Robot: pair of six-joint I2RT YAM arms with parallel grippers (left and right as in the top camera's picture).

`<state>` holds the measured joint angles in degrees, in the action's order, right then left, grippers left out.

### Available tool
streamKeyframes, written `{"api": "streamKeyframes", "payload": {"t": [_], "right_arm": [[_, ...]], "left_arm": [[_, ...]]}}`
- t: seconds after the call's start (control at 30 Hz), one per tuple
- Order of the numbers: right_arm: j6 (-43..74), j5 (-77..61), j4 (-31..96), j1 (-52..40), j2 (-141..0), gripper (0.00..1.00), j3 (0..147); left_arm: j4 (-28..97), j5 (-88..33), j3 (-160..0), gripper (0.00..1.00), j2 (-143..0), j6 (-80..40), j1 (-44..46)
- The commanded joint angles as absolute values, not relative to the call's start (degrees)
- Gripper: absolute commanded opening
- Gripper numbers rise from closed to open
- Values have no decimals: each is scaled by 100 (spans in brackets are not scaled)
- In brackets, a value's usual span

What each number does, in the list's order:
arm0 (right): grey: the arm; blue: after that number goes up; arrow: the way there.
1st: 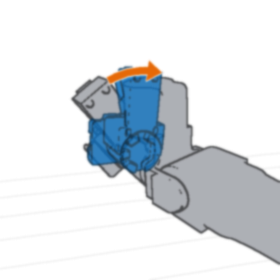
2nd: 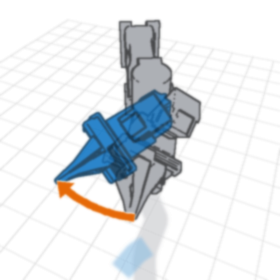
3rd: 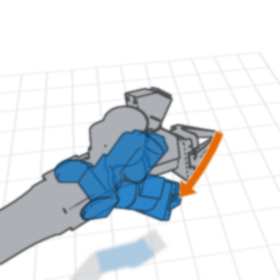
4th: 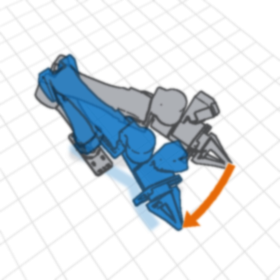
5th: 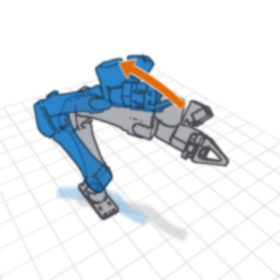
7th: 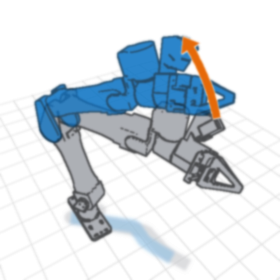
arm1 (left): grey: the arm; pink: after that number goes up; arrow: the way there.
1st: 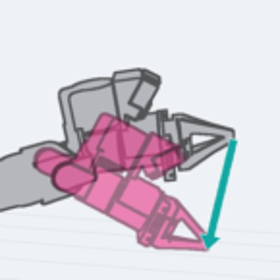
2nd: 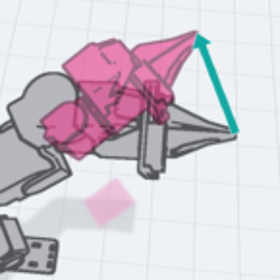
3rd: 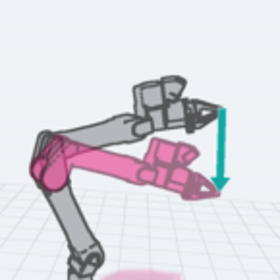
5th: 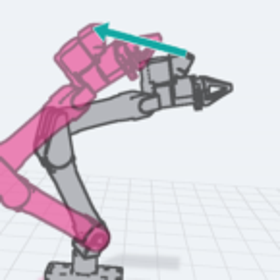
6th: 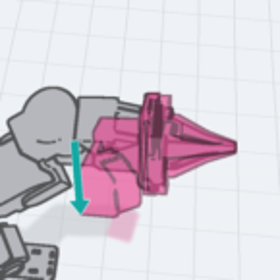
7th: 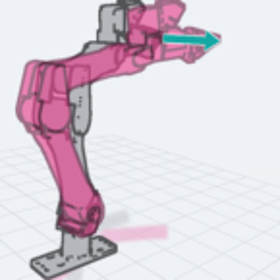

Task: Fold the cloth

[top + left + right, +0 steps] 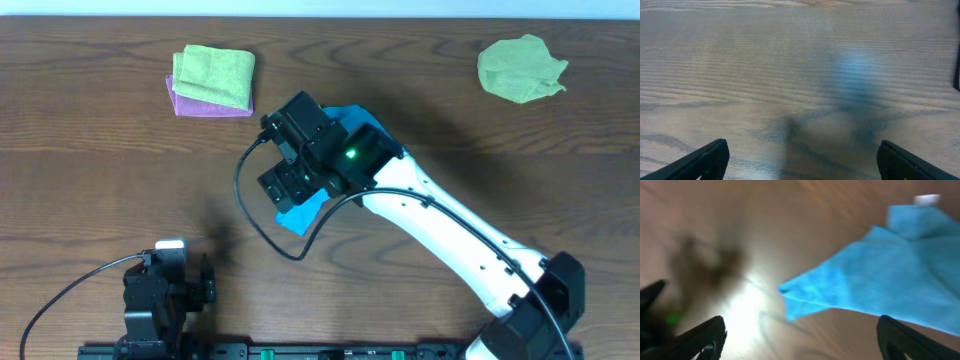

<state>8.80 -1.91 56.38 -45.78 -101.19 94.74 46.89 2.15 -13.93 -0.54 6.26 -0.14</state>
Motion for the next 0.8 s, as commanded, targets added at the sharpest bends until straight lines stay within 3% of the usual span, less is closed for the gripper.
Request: {"api": "streamKeyframes", "payload": {"t": [0.0, 0.13, 0.27, 0.47, 0.63, 0.77], "right_arm": [[937, 414, 5680, -4331, -10051, 98, 9461], [913, 405, 5610, -3913, -10053, 98, 9459], [716, 244, 5258, -3540, -10215, 88, 9395], [679, 191, 4801, -3448, -11004, 80, 9397], [751, 148, 4425, -3452, -11563, 65, 9397], [864, 148, 4235, -3446, -11858, 64, 9400]], "left_arm": [[4821, 340, -1358, 96, -21, 729, 1], [4816, 329, -1358, 95, -21, 729, 1], [4779, 272, -1358, 95, -21, 727, 1], [4775, -19, -1358, 95, -21, 727, 1], [4775, -403, -1358, 95, -21, 729, 1], [4777, -458, -1358, 95, -21, 727, 1]]}}
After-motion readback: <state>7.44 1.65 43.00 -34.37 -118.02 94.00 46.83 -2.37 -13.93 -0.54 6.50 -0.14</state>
